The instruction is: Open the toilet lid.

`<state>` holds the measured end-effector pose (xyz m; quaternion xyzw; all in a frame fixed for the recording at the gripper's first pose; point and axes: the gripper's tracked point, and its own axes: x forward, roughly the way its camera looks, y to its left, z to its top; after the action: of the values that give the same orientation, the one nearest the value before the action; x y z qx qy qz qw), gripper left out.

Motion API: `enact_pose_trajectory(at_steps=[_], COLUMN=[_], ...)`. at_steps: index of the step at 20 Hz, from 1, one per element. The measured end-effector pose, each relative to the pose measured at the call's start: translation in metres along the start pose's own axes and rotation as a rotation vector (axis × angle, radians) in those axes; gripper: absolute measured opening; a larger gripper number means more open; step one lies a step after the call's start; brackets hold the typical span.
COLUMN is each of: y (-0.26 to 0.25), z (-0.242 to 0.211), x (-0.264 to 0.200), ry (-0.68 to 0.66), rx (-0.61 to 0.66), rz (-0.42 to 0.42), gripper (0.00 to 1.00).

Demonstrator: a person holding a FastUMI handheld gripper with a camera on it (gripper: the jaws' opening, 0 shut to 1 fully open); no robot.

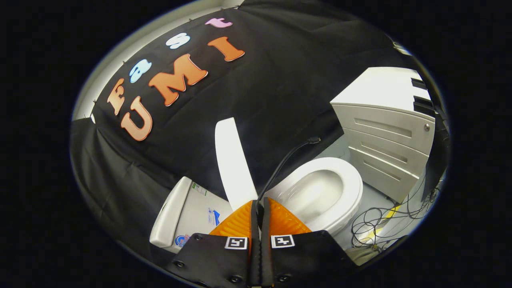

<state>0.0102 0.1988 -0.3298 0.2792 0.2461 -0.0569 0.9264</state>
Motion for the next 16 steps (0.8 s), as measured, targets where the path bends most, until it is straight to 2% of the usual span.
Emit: enact_pose_trajectory(at_steps=[16], y=[0.088], z=[-0.033], x=[-0.011], ry=[-0.010], rx=[-0.254], rz=[0.053], gripper=[0.08])
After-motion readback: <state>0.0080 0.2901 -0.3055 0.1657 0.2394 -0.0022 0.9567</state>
